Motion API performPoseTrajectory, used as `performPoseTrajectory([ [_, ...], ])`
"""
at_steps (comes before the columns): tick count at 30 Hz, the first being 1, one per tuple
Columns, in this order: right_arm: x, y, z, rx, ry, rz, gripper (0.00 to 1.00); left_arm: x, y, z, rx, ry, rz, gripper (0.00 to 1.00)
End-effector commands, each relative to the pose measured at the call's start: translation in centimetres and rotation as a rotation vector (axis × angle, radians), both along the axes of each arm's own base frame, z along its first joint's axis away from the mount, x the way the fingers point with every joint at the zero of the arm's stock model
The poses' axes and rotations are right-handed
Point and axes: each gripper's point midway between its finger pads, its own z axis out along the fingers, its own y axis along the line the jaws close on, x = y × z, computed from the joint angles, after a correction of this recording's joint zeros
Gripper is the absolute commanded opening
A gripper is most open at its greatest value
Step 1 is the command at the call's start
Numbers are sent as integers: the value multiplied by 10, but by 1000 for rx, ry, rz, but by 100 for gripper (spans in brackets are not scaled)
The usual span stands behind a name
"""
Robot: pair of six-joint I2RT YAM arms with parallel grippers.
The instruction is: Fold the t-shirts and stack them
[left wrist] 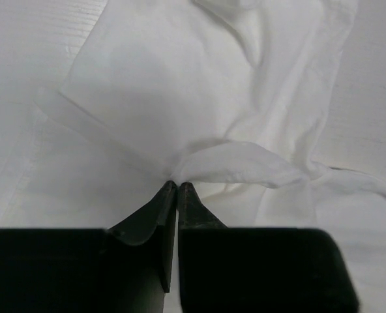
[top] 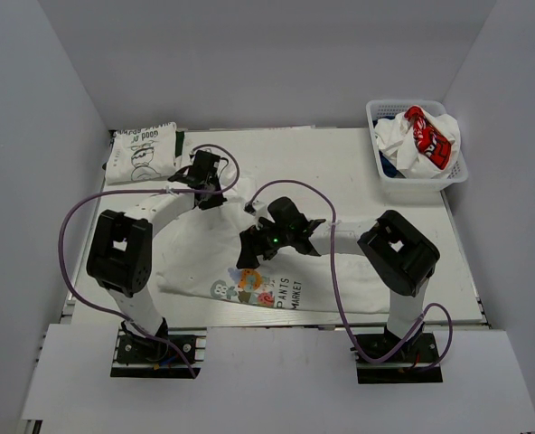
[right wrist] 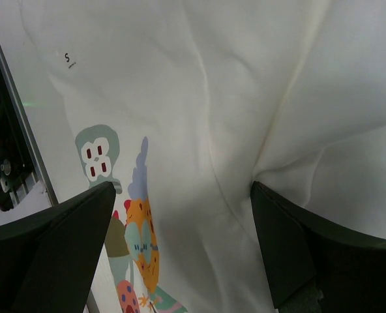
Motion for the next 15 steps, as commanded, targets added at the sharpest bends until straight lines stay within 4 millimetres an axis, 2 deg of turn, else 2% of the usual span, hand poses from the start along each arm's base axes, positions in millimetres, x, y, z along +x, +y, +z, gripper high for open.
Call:
performPoseTrajectory([
  [1, -11, -10, -13, -51, 51, -3, 90, 14, 12, 13, 61, -59, 10, 18],
  [3, -12, -11, -15, -57, 54, -3, 90, 16, 9, 8, 55, -45, 2, 27],
  [6, -11, -11, -15, -57, 54, -6, 90, 18, 9, 6, 60, -31, 2, 28],
  [9, -12, -11, -17, -60, 58, -3, 90, 17, 9, -3, 74, -9, -6, 28],
  [12, -11, -13, -20, -69, 64, -7, 90, 19, 1, -1, 40, -19, -41, 28],
  [15, -12, -13, -20, -70, 68, -10, 90, 19, 1, -6, 43, -9, -41, 30],
])
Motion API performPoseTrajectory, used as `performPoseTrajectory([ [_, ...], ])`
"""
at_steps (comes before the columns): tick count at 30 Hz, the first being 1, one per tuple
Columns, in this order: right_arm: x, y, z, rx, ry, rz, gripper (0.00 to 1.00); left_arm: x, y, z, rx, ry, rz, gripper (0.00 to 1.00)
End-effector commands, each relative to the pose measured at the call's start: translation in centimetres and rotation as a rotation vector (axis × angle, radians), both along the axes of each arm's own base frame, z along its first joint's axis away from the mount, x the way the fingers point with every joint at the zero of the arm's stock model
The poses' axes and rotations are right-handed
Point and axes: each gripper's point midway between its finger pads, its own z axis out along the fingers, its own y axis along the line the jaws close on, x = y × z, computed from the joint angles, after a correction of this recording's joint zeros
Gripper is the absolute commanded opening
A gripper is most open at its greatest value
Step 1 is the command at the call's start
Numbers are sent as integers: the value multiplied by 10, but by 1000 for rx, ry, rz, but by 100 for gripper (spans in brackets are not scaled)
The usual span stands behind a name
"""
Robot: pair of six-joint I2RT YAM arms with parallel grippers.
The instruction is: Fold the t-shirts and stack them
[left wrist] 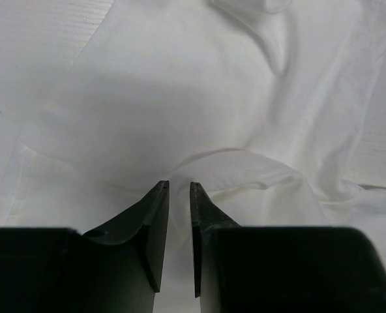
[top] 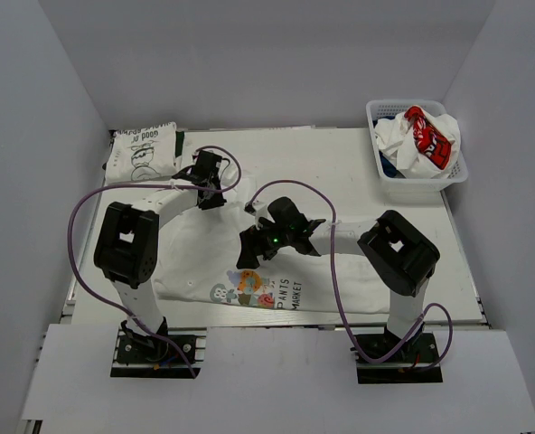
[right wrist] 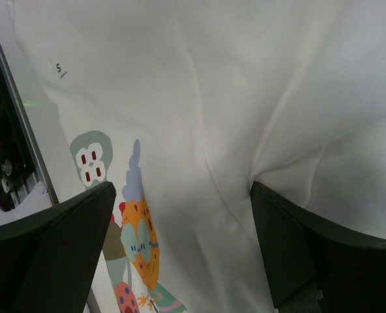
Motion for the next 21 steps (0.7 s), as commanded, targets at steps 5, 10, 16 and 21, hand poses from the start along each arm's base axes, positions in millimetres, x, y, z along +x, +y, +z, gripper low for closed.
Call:
performPoseTrajectory([
  [5, -10, -13, -19, -69, 61, -9, 90, 10, -4, 3, -6, -12, -17, 31],
  [10, -12, -14, -22, -75, 67, -9, 90, 9, -13, -3, -41, -2, -68, 33],
  [16, -11, -14, -22, -76, 66, -12, 90, -2, -43, -13, -184, 9, -185, 34],
  [21, -11, -17, -24, -86, 65, -16, 90, 0, -53, -11, -237, -9, -211, 11],
])
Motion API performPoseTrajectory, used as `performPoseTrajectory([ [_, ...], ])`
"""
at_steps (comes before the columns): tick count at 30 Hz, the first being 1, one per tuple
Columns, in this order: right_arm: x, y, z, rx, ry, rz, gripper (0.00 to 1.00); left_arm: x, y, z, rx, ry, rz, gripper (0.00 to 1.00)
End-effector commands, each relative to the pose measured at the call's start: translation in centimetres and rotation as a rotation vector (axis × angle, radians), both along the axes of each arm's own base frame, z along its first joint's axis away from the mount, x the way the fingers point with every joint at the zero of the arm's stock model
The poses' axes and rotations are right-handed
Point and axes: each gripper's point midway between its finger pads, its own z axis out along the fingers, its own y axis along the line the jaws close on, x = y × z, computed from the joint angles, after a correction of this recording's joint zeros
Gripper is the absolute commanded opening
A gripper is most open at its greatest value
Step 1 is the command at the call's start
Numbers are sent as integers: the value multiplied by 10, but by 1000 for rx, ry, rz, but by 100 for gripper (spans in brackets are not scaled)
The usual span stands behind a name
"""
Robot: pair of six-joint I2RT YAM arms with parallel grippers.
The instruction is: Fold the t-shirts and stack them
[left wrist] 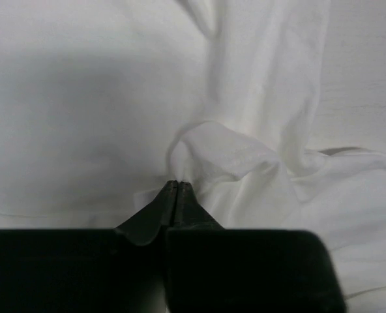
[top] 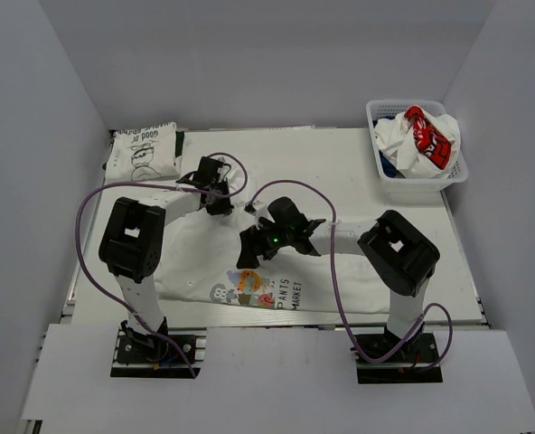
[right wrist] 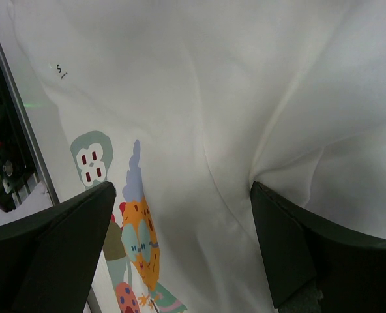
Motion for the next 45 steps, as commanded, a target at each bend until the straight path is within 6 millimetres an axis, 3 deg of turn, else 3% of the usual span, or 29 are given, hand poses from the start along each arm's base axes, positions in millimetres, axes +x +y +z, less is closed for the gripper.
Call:
performPoseTrajectory([
  [1, -11, -17, -24, -85, 61, -19, 90, 9, -12, 17, -62, -56, -35, 6],
  [3, -13, -17, -25, -91, 63, -16, 90, 18, -5, 24, -29, -77, 5, 0],
  [5, -12, -17, -25, -90, 60, -17, 90, 23, 3, 26, 10, -91, 37, 0],
  [13, -12, -18, -29, -100, 65, -18, 90, 59, 19, 62, 142, -280, 15, 0],
  [16, -10, -16, -29, -100, 64, -17, 90, 72, 17, 76, 170, -337, -30, 0],
  [20, -9, -17, -28, -105, 59, -18, 90, 80, 13, 66, 199, -337, -95, 0],
  [21, -10, -17, -29, -108, 59, -15, 90, 85, 12, 73, 208, -363, -109, 0],
  [23, -9, -17, -30, -110, 59, -18, 90, 87, 14, 61, 228, -333, -104, 0],
  [24, -8, -16, -27, -106, 58, -19, 90, 93, 16, 69, 241, -355, -99, 0],
  [25, -9, -16, -28, -107, 60, -17, 90, 91, 20, 60, 268, -332, -100, 0],
  [27, -8, -16, -28, -108, 58, -20, 90, 100, 25, 62, 300, -345, -67, 0],
  [28, -8, -16, -28, -108, 57, -18, 90, 102, 27, 61, 310, -340, -61, 4],
  [29, -7, -15, -28, -106, 57, -16, 90, 107, 28, 66, 323, -346, -47, 26],
  [30, -9, -14, -28, -107, 59, -10, 90, 109, 30, 60, 338, -329, -43, 37],
  [31, -7, -15, -27, -108, 58, -13, 90, 117, 29, 69, 329, -341, -11, 54],
  [32, -6, -14, -24, -104, 52, -13, 90, 115, 33, 66, 352, -312, 5, 85],
  [33, -6, -13, -23, -103, 45, -9, 90, 117, 34, 68, 356, -306, 18, 98],
  [37, 7, -5, 7, -63, -25, -8, 90, 130, 33, 90, 350, -331, 51, 100],
  [38, 10, -2, 19, -61, -43, 0, 90, 131, 32, 104, 335, -355, 64, 100],
  [39, 18, 4, 36, -40, -80, -14, 90, 132, 31, 104, 325, -354, 74, 100],
  [41, 25, 5, 51, -35, -91, -42, 90, 138, 32, 124, 297, -392, 92, 100],
  [42, 41, 7, 75, -19, -146, -104, 90, 137, 31, 131, 286, -403, 88, 100],
  [44, 52, -7, 85, -66, -121, -227, 90, 142, 28, 147, 266, -430, 103, 100],
  [45, 65, -13, 98, -70, -144, -304, 90, 140, 29, 140, 271, -402, 104, 100],
])
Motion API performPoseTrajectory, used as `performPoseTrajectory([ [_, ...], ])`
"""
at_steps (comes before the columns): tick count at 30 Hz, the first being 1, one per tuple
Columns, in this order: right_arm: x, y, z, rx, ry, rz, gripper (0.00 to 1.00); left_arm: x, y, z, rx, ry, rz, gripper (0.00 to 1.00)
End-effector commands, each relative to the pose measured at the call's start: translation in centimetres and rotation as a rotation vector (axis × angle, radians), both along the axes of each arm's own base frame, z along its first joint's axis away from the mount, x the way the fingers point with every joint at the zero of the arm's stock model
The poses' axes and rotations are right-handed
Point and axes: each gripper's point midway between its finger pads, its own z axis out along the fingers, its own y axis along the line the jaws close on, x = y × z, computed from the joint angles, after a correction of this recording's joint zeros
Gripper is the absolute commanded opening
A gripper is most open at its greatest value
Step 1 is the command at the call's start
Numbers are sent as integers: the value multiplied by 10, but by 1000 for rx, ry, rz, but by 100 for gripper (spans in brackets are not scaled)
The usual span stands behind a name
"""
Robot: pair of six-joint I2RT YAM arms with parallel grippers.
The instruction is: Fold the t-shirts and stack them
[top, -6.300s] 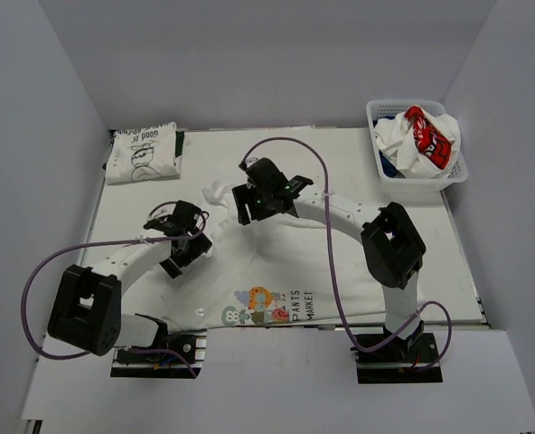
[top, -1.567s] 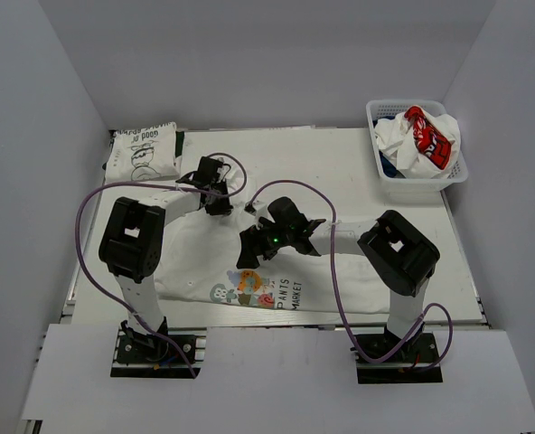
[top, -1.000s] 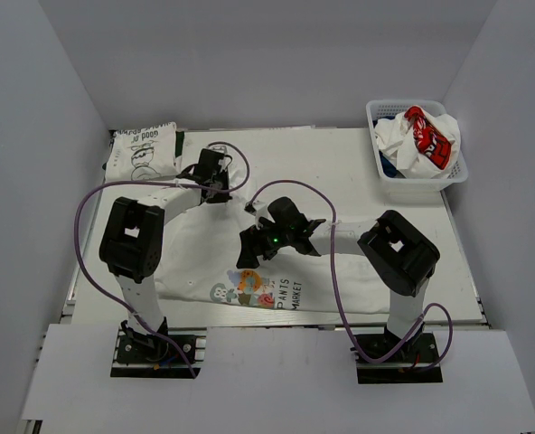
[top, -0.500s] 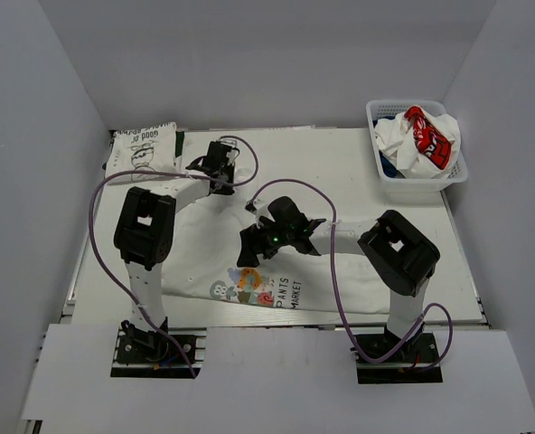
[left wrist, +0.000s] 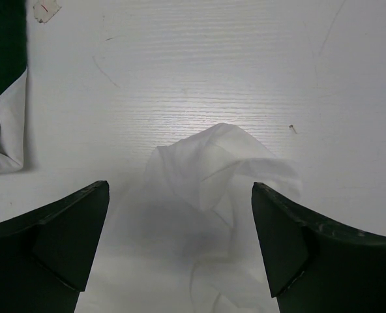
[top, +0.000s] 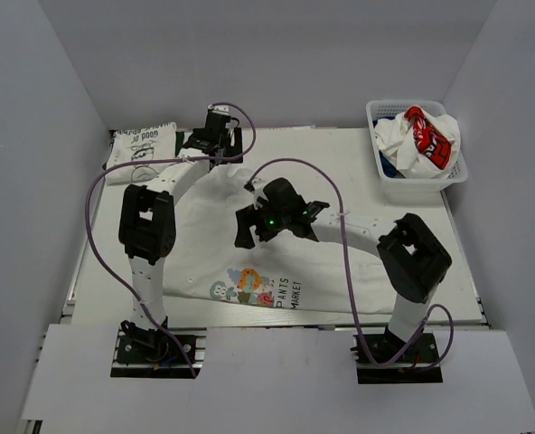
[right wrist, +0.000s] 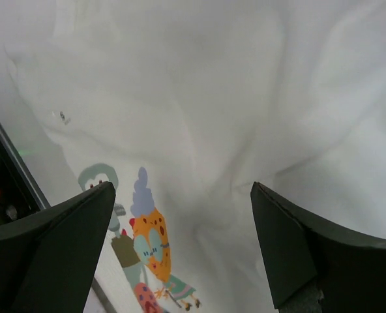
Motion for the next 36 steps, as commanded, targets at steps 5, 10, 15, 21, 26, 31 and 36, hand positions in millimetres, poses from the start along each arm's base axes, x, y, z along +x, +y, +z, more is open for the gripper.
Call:
performPoseTrajectory([
  [5, 68, -94, 71, -98, -59, -576, 90, 7, -9, 18, -62, 47, 14, 100],
  [10, 69, -183, 72, -174, -47, -861, 90, 7, -17, -14, -88, 121, 21, 100],
  [15, 63, -246, 67, -245, -57, -1010, 90, 16, -27, -31, -116, 144, 1, 100],
  [21, 48, -300, 53, -339, -42, -1146, 90, 22, -14, -40, -62, 137, 69, 61],
  [26, 49, -329, 37, -399, -8, -1197, 90, 35, 4, -24, 11, 81, 156, 35],
  [31, 54, -344, 30, -430, 23, -1224, 90, 46, 12, -20, 29, 37, 171, 29],
  [36, 59, -356, 25, -428, 24, -1247, 90, 56, 5, -27, -12, 28, 131, 0],
])
